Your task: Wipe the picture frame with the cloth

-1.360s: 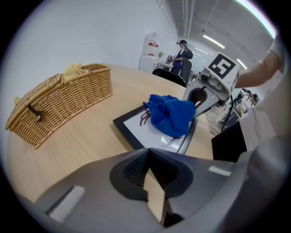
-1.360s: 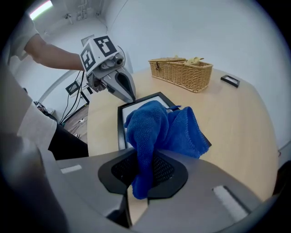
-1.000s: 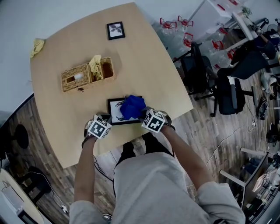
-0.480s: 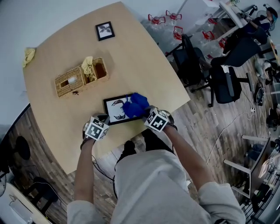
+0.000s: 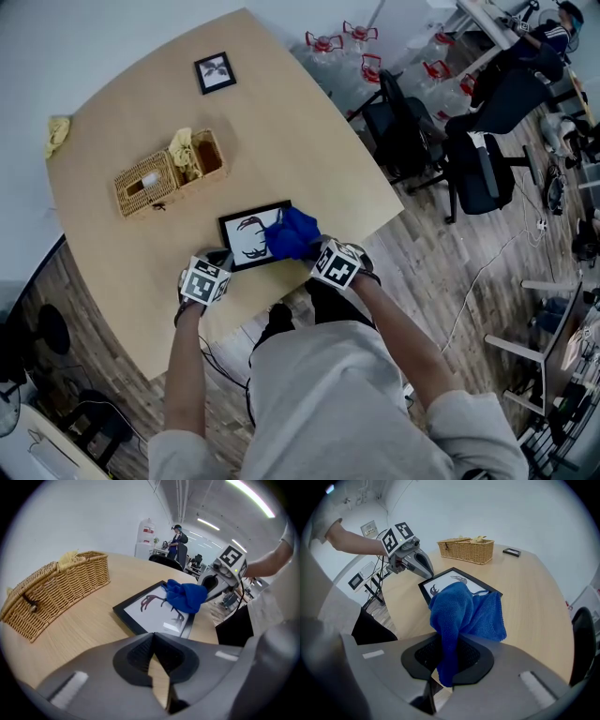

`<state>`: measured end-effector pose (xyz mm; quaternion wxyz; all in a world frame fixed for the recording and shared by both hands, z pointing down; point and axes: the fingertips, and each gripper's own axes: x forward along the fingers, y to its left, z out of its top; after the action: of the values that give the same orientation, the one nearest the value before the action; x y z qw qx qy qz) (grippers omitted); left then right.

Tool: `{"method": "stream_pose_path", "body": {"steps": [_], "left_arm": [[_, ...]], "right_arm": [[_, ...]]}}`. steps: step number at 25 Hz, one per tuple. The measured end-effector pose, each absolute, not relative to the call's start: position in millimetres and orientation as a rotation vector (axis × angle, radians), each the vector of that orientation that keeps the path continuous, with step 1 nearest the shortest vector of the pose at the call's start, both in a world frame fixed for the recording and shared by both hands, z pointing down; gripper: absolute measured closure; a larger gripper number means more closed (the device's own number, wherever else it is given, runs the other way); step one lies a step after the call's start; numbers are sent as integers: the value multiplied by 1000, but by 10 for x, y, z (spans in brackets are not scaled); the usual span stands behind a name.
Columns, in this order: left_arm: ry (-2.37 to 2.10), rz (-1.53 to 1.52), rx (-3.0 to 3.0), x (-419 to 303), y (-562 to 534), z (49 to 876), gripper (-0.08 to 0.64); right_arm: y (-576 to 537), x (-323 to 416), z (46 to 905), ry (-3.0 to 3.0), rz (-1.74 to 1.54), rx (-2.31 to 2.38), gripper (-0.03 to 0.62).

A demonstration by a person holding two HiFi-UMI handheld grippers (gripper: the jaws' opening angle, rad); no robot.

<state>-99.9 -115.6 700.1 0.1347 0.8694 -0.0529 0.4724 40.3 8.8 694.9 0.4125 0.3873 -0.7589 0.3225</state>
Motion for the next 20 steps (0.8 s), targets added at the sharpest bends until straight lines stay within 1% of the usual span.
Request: {"method": "stream_pose_path", "body": {"steps": [15,20], "left_arm": [[-153,1358,2523,-999,-1149,6990,508],[-151,1361,2518,-1002,-1143,6989,508]], "right_arm": [[83,334,6934,-1881,726,928,546],[35,104,6915,-1926,697,897,546]]}}
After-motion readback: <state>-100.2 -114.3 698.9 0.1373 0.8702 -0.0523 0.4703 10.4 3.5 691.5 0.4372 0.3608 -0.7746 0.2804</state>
